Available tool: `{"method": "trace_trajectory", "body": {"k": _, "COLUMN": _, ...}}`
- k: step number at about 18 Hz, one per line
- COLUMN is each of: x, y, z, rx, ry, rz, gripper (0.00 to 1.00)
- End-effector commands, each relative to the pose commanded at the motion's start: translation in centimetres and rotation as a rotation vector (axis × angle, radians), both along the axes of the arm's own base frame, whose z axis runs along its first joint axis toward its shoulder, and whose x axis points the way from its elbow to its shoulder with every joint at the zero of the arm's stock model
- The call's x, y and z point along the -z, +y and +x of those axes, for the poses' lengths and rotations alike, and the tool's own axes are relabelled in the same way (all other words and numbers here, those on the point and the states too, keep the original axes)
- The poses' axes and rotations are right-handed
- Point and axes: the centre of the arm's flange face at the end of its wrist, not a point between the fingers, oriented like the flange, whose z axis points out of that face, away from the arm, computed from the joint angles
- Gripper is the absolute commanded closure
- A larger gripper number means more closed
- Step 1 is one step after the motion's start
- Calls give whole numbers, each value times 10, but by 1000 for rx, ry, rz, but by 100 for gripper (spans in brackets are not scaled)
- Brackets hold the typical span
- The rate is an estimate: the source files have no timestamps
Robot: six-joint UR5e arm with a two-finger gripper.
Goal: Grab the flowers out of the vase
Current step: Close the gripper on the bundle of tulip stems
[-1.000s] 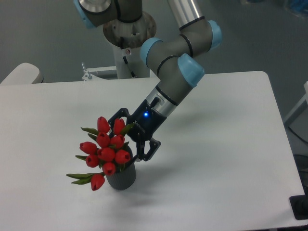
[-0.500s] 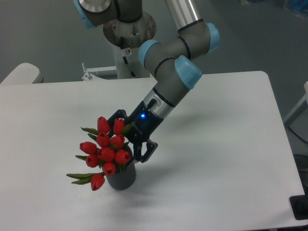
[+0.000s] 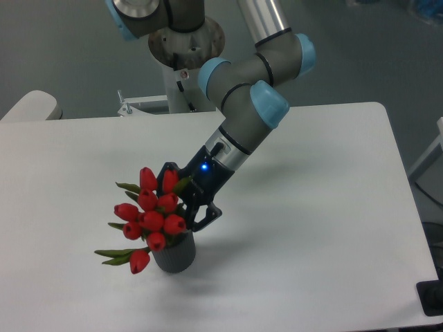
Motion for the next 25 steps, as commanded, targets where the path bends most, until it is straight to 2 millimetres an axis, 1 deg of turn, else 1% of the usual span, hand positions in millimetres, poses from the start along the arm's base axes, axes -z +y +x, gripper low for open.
{"method": "trace_trajectory", "body": {"k": 2, "x": -1, "y": 0, "z": 0, "rx": 0, "ry": 1, "rz": 1, "gripper": 60}}
{"method": "trace_trajectory", "body": {"k": 6, "x": -3, "y": 0, "z": -2, "rx": -2, "ry": 5, "rz": 4, "gripper": 67}}
{"method": "trace_trajectory", "body": {"k": 11, "x": -6, "y": 1, "z": -4, "rx": -3, "ry": 11, "rz": 8, "gripper": 69}}
{"method": "trace_trajectory", "body": {"k": 17, "x": -12, "y": -4, "z": -5, "rx": -12, "ry": 16, "rz": 12, "gripper": 71}}
{"method": "trace_trajectory", "body": {"k": 19, "x": -15, "y": -6, "z": -2, "rx": -13, "ry": 17, "rz": 15, "gripper": 71}}
{"method": "trace_trajectory", "body": {"k": 23, "x": -20, "y": -9, "z": -3, "rx": -40, "ry": -4, "rz": 7, "gripper": 71}}
{"method": "trace_trajectory", "body": {"k": 25, "x": -29, "y": -12, "z": 1, "rx": -51, "ry": -7, "rz": 9, "gripper": 71}}
